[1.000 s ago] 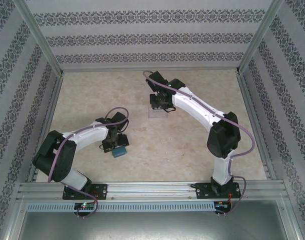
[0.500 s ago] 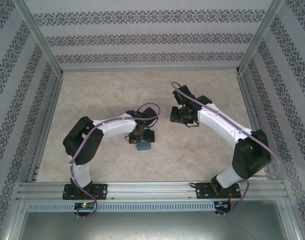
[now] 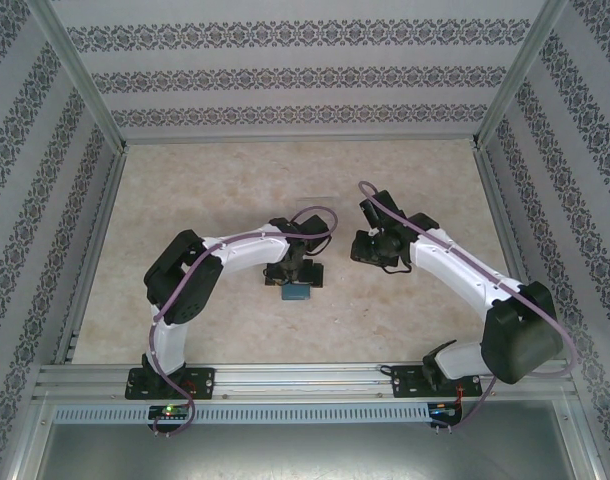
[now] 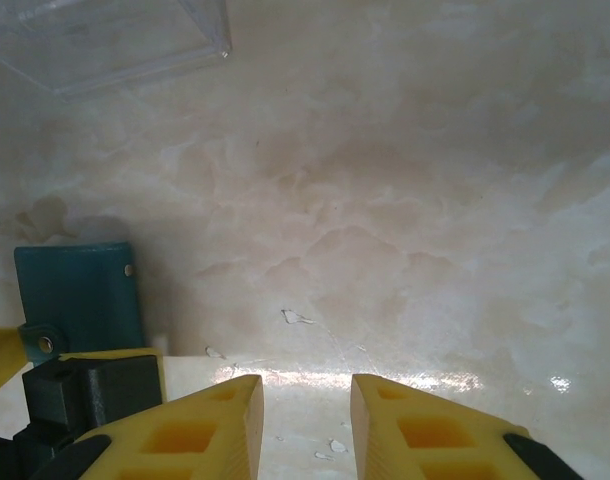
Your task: Take the credit cards out of the card holder
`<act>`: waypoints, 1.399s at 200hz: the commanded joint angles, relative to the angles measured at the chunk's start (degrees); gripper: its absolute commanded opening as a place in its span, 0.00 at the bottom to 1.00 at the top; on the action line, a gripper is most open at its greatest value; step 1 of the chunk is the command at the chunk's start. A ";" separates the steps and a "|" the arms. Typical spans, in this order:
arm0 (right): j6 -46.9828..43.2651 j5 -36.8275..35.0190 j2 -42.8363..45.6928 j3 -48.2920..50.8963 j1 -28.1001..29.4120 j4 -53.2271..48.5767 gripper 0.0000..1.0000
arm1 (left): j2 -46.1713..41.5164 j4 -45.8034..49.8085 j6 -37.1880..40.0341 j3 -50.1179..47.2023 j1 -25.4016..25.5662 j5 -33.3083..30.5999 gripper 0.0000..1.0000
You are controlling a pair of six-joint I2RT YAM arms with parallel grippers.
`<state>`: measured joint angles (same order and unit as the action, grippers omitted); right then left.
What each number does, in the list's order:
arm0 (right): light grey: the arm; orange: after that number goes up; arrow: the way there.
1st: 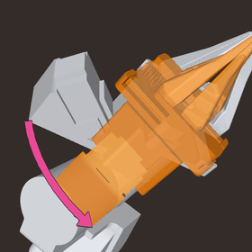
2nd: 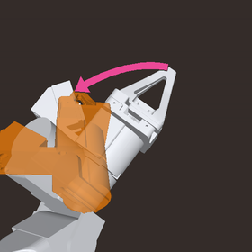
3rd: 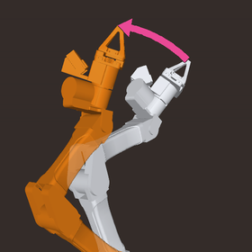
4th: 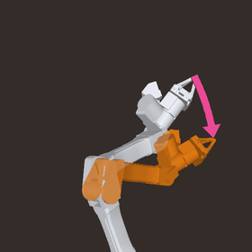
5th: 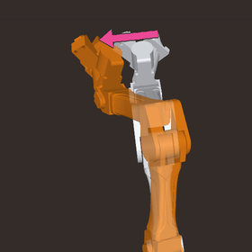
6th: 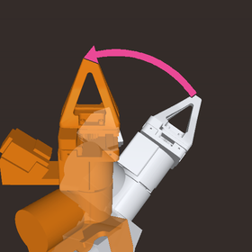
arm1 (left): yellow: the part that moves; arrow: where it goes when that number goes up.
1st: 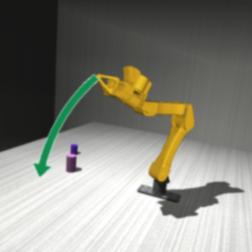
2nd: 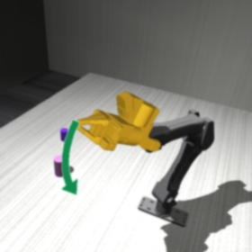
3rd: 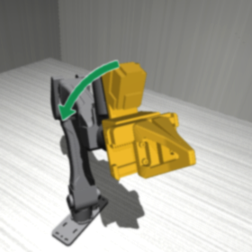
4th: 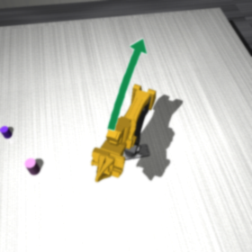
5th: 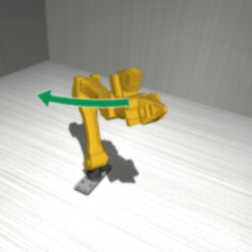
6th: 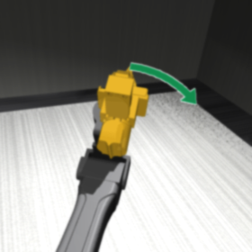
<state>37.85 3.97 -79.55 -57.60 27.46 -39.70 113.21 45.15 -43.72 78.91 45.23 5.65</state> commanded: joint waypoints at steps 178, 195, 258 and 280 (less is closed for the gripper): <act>0.48 2.19 -0.03 1.00 -0.31 1.55 0.30 | -0.45 5.36 1.75 2.22 -0.13 -4.52 0.42; 0.56 2.44 0.13 1.31 -0.22 1.39 0.30 | -0.11 5.04 1.96 1.83 -0.41 -4.55 0.41; 1.68 2.71 -0.27 2.69 1.63 2.62 0.29 | -0.11 3.67 3.66 0.74 -0.93 -3.63 0.31; 2.22 3.70 -1.28 3.32 2.98 4.27 0.29 | -0.68 3.04 4.18 0.30 -1.20 -3.12 0.25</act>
<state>38.63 5.93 -79.66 -55.55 28.93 -37.30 112.62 49.58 -41.01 80.73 44.84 1.45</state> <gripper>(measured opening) 0.294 0.280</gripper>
